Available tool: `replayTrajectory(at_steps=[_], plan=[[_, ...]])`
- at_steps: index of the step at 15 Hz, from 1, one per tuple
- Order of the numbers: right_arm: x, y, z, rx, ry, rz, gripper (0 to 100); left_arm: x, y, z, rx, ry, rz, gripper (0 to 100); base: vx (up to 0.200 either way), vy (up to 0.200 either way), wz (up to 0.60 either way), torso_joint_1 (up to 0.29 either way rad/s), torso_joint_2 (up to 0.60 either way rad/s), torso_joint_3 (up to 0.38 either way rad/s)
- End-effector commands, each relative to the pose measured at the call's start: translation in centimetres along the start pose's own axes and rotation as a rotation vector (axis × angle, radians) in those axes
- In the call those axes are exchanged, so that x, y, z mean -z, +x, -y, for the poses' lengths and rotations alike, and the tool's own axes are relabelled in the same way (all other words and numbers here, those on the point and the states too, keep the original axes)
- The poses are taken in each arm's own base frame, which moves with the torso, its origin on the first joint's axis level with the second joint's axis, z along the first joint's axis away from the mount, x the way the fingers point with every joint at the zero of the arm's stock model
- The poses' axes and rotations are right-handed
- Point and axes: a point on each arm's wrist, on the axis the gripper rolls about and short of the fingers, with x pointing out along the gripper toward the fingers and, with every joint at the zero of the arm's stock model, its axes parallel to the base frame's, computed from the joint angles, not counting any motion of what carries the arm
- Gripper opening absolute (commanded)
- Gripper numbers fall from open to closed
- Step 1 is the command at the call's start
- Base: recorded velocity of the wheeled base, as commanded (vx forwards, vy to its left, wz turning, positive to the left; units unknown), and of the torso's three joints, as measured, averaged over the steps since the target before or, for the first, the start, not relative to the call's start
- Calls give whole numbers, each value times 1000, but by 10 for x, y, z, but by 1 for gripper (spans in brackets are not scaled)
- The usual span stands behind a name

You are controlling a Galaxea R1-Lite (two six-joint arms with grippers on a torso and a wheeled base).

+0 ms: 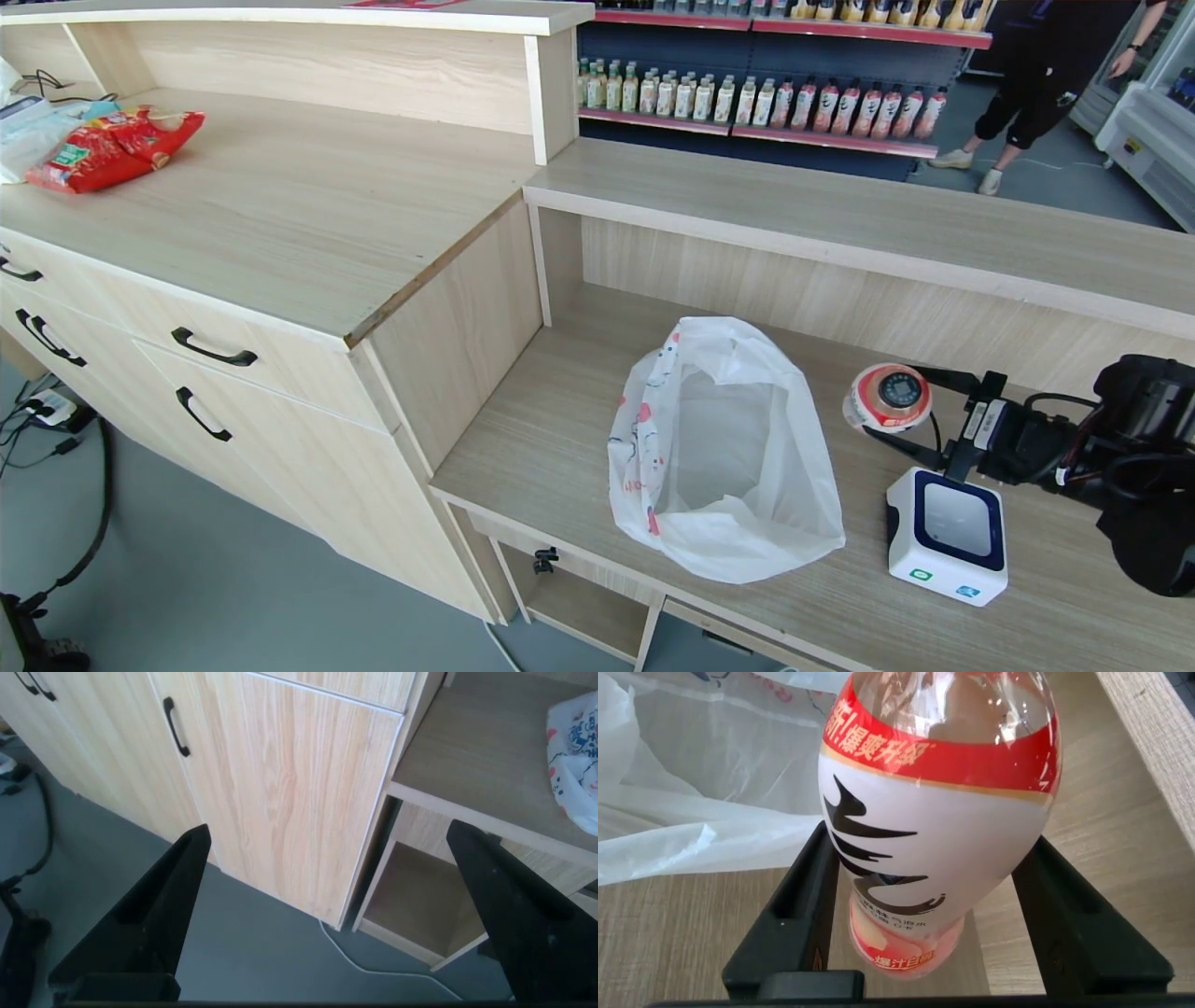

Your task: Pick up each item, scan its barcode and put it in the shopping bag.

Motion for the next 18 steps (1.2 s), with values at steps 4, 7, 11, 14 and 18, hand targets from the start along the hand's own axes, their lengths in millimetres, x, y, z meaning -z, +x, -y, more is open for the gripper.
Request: replayTrajectory(at_steps=[4,7,11,14,18], plan=[[1,2,1,2,4,-1,0,0,0,0,-1,0,1,100,0,0,0,0,0,0],[-3,7,4,13,28,6,0,0,0,0,-2,0,1,100,0,0,0,0,0,0],[-7,17,20,64,61,10,0,0,0,0,-1,0,1,100,0,0,0,0,0,0],[-10,16,22,70,109,14,0,0,0,0,-1,0,1,100,0,0,0,0,0,0],[-11,17,28,84,192,24,0,0,0,0,-1,0,1,100,0,0,0,0,0,0]])
